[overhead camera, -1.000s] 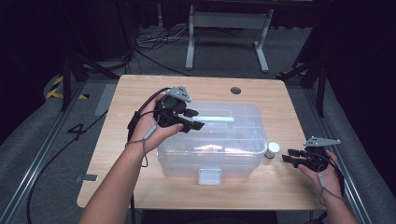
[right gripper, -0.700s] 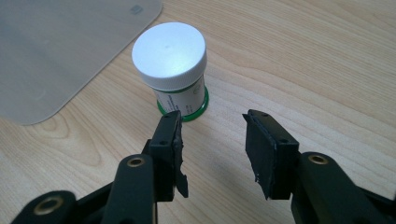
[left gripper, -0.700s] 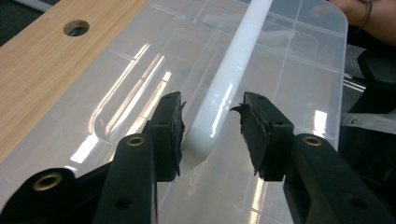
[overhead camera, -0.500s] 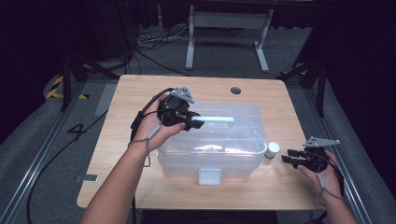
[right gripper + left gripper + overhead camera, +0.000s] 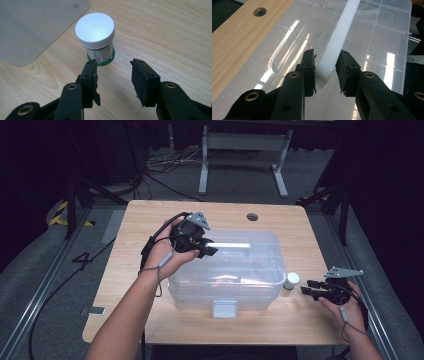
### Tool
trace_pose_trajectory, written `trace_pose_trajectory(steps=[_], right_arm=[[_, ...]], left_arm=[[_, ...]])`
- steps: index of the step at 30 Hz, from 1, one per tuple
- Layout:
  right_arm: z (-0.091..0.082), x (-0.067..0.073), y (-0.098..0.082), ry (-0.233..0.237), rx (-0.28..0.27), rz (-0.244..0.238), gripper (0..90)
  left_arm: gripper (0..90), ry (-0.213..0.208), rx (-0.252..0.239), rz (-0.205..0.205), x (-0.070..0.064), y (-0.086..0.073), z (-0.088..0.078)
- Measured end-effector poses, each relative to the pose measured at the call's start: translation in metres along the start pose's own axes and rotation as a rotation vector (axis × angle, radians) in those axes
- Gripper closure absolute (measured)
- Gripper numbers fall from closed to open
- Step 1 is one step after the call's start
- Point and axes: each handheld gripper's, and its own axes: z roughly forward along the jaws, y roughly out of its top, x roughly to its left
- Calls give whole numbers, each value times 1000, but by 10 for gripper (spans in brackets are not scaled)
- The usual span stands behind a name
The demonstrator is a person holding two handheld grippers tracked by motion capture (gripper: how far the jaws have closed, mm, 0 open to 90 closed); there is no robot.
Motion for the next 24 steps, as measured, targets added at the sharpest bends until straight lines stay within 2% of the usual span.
trace_pose_trajectory(steps=[19, 24], right_arm=[[-5, 0, -4, -3, -12, 3, 565], [-7, 2, -5, -4, -21, 4, 565]], left_arm=[[695, -8, -2, -16, 18, 15, -7], [695, 6, -3, -21, 24, 21, -8]])
